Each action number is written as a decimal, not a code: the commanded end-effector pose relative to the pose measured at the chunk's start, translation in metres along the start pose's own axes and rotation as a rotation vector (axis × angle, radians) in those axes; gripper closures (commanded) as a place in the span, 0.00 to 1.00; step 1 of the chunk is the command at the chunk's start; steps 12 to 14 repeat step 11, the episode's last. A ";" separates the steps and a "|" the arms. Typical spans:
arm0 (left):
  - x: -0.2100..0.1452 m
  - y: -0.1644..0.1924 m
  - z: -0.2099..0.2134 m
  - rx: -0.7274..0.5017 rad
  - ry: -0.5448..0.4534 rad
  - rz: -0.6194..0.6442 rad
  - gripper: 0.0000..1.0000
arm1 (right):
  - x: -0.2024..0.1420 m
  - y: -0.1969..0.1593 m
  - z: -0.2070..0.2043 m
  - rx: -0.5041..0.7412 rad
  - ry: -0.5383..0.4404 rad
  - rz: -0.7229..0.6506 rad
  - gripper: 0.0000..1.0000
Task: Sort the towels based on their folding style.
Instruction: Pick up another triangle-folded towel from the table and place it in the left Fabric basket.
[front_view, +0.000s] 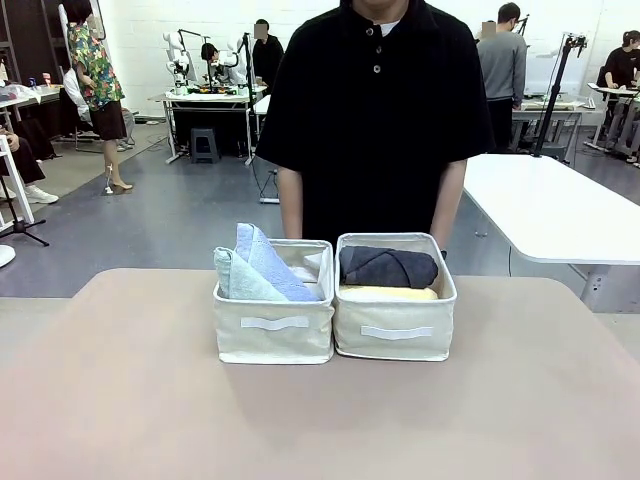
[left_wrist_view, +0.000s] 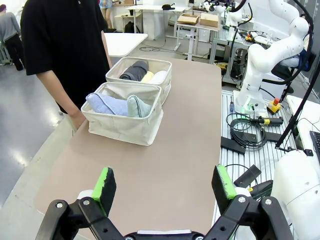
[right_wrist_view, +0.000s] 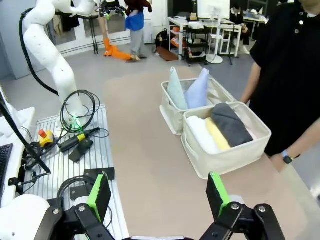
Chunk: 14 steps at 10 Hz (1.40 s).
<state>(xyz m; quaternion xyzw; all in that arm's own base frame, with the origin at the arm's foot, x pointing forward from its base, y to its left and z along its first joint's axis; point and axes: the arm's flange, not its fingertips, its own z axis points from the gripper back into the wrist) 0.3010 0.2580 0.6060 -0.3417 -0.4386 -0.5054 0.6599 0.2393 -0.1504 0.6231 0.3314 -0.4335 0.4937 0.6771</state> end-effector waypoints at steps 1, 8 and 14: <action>0.000 -0.001 0.002 0.002 -0.021 -0.022 0.00 | 0.000 -0.001 0.002 0.000 -0.006 0.014 0.00; 0.000 -0.001 0.002 0.002 -0.021 -0.022 0.00 | 0.000 -0.001 0.002 0.000 -0.006 0.014 0.00; 0.000 -0.001 0.002 0.002 -0.021 -0.022 0.00 | 0.000 -0.001 0.002 0.000 -0.006 0.014 0.00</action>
